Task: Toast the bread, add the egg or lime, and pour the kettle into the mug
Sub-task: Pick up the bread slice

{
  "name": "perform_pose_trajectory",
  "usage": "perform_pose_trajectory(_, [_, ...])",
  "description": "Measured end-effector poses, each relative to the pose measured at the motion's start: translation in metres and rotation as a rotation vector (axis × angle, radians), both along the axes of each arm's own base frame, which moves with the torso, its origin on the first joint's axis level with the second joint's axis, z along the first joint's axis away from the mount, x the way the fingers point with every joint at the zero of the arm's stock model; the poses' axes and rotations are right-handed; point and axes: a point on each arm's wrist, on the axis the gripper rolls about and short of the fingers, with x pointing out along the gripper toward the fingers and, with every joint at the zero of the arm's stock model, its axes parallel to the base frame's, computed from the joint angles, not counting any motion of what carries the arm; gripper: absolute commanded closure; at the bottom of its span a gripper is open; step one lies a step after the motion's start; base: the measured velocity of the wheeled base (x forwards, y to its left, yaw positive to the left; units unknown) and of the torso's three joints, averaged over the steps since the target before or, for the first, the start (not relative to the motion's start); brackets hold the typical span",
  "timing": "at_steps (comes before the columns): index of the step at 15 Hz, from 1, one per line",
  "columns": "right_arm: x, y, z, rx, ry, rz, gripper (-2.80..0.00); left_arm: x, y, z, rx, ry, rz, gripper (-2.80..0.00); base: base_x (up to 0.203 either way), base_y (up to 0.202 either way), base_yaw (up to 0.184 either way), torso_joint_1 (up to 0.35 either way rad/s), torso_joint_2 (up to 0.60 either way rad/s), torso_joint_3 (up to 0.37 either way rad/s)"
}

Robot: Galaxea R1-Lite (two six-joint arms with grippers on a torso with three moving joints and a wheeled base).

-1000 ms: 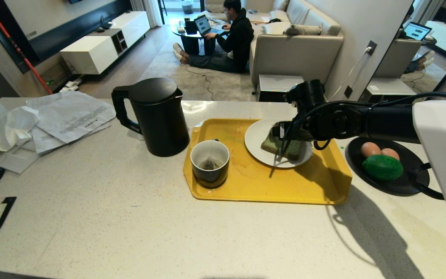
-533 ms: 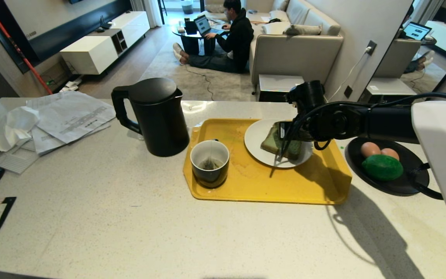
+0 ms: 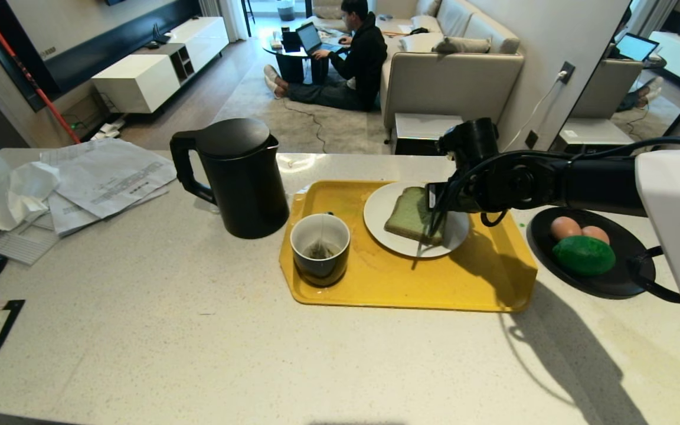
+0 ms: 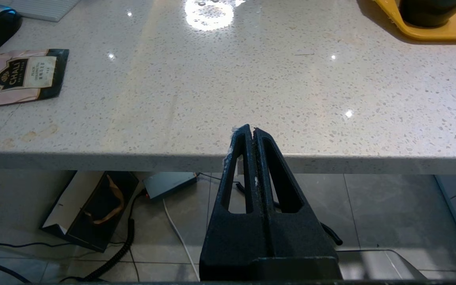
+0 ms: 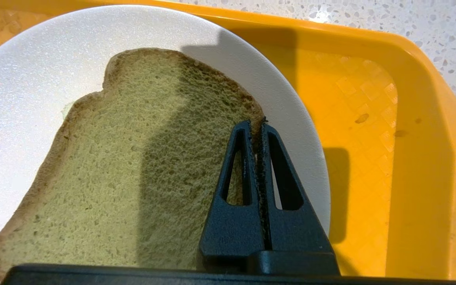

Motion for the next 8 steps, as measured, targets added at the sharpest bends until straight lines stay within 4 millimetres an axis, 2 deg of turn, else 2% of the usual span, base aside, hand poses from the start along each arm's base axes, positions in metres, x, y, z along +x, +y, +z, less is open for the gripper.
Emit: perform_pose_trajectory(8, [-0.008, -0.008, 0.019, 0.014, -0.032, -0.012, 0.0, 0.0, 0.0, 0.0, 0.0, 0.0, 0.0, 0.0, 0.0, 0.0, 0.0, 0.0, 0.0, 0.0])
